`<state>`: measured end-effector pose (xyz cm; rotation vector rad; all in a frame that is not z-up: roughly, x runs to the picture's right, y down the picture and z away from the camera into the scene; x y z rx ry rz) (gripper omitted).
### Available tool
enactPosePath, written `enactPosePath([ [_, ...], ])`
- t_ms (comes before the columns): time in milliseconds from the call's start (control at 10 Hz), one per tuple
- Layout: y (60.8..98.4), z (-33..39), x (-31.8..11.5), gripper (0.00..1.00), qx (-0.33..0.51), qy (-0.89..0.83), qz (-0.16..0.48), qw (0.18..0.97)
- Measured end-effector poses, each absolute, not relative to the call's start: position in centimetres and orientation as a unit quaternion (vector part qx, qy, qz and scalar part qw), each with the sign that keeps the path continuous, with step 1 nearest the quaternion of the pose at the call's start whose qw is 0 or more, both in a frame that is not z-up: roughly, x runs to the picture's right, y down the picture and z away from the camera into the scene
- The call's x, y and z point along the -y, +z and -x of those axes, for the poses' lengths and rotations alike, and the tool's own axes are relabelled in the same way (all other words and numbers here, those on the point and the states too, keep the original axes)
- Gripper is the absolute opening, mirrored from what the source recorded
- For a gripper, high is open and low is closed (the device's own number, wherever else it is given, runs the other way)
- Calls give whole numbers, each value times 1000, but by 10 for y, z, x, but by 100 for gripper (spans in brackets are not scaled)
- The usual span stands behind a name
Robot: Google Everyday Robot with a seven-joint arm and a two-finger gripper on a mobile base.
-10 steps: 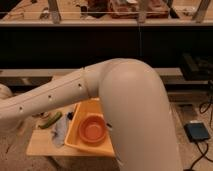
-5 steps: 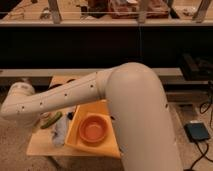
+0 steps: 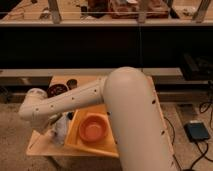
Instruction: Place fork in table surface
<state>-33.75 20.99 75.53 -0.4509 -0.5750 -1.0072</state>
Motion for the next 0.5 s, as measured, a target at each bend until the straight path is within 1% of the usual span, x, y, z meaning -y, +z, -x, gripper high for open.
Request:
enactPosePath([
  [100,763,340,-216,13,270,-476,215,809],
  [200,771,340,-221,20,271,-477,221,806],
  [300,777,340,-225,32,272,-475,226,806],
  [500,781,341,-228,50,277,-471,231,805],
])
